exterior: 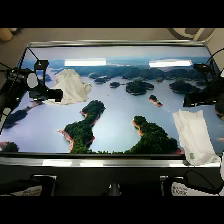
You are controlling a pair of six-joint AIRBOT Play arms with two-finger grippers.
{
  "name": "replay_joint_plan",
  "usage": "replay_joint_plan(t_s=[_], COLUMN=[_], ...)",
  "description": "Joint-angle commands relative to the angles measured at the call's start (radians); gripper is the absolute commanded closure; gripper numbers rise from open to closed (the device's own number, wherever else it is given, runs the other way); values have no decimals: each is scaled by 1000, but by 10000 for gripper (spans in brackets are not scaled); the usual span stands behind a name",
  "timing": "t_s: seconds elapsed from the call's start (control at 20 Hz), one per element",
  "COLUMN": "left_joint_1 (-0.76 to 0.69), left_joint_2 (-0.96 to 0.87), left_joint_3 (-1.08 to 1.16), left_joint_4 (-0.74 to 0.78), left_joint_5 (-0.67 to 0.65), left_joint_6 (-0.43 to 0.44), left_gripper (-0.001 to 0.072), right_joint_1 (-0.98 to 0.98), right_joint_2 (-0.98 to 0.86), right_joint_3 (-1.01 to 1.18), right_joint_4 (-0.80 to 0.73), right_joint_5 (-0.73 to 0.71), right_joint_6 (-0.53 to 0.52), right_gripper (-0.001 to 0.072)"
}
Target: Fold the shirts.
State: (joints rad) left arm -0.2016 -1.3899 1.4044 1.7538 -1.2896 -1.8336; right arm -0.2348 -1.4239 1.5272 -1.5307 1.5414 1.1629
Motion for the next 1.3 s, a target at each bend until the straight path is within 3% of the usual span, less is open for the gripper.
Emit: replay_joint_plan(t_s=[0.0,0.65,0.75,1.15,1.25], left_joint_1=[1,1,0,8,60], left_joint_2=[-1,-1,-2,-32,-94], left_joint_3=[0,0,-1,-1,0], left_joint_4=[0,0,-4,3,-15], left_joint_5=[0,0,25,420,380], left_joint_6=[0,0,-46,-52,-132], left_gripper=[-13,-13,-13,-13,-13], right_joint_1=[0,0,0,0,0], right_joint_2=[0,0,0,0,-2], right_joint_3=[0,0,0,0,0], right_joint_4=[0,0,0,2,9], right_joint_5=[0,-1,-83,-447,-443], right_joint_6=[0,4,23,19,19], right_gripper=[108,108,108,108,108])
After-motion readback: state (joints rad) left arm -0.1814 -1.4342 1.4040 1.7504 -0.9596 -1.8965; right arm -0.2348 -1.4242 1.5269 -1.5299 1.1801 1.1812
